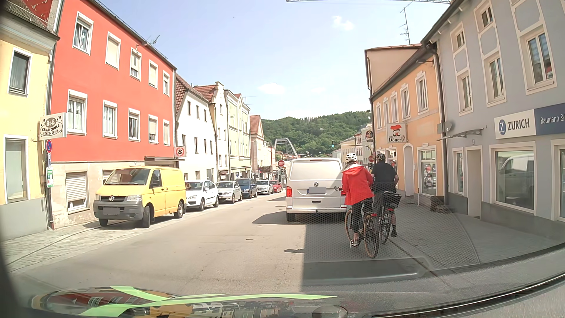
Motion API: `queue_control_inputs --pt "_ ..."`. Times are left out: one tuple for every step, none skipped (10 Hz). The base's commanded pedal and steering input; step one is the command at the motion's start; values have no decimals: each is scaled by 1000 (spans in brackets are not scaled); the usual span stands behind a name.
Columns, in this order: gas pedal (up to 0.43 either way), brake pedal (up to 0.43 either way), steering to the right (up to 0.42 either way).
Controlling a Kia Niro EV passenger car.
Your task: Follow the waypoints while adhering to traffic rules and regulations
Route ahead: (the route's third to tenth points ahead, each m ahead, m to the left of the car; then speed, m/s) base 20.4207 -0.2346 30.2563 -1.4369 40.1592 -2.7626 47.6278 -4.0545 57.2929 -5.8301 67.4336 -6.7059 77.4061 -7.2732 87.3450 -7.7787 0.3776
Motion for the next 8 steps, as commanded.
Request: queue_control_inputs --pt "0 189 -3" --pt "0 183 -3" --pt "0 177 -3" --pt "0 165 -3" --pt "0 152 -3" --pt "0 152 -3" --pt "0 159 -3" --pt "0 159 -3"
